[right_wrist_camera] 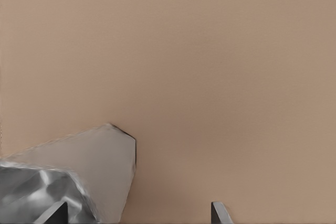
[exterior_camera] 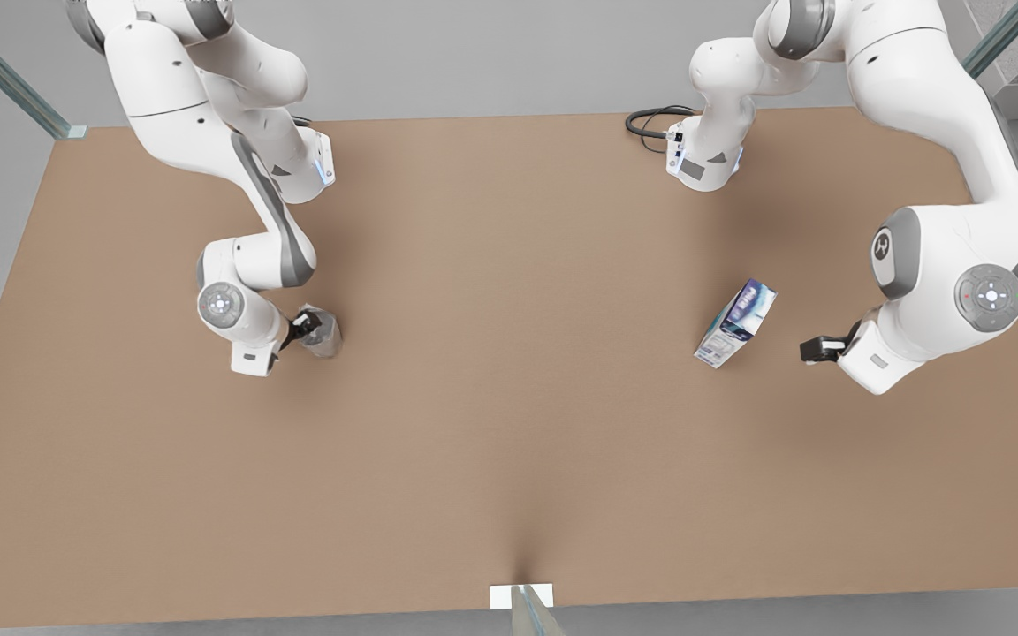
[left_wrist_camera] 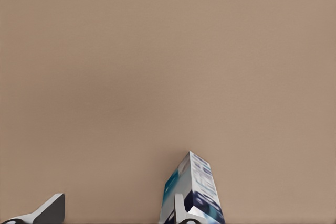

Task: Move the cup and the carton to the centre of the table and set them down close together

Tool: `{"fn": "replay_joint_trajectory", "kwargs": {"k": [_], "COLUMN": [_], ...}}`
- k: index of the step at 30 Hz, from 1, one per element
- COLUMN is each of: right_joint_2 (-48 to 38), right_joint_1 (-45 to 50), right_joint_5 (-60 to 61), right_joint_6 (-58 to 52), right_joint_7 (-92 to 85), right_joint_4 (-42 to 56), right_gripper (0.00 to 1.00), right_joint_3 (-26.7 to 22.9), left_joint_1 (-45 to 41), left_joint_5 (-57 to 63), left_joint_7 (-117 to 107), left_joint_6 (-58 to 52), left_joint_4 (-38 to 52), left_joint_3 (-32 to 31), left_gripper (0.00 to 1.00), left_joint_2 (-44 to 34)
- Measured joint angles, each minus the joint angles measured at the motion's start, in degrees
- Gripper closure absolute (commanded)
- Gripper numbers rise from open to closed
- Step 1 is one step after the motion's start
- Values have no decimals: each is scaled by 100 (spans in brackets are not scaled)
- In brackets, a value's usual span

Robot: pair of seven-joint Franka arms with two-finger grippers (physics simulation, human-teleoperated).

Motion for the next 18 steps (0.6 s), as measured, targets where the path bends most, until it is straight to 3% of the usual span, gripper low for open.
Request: {"fn": "replay_joint_trajectory", "kwargs": {"k": [4,6,8,9,11,18], "right_joint_2": [-44,-45,-36,-29,-37,-89], "right_joint_1": [17,-4,-11,-7,25,210], "right_joint_5": [17,15,17,17,100,453], "right_joint_6": [-78,-45,-22,-26,-26,-61], "right_joint_7": [4,4,4,11,13,64], "right_joint_4": [-105,-221,-302,-312,-348,-371], "right_gripper": [1,11,50,65,79,79], "right_joint_3": [0,0,0,0,9,35], "left_joint_1": [0,-2,-9,-8,4,-2], "left_joint_5": [0,-1,-1,-1,-1,-1], "left_joint_7": [0,-7,-9,-9,-9,-9], "left_joint_6": [9,9,9,9,9,18], "left_joint_4": [0,0,0,0,-3,0], "left_joint_3": [0,5,2,3,4,8], "left_gripper": [0,0,0,0,0,0], "left_joint_2": [11,29,30,30,31,92]}}
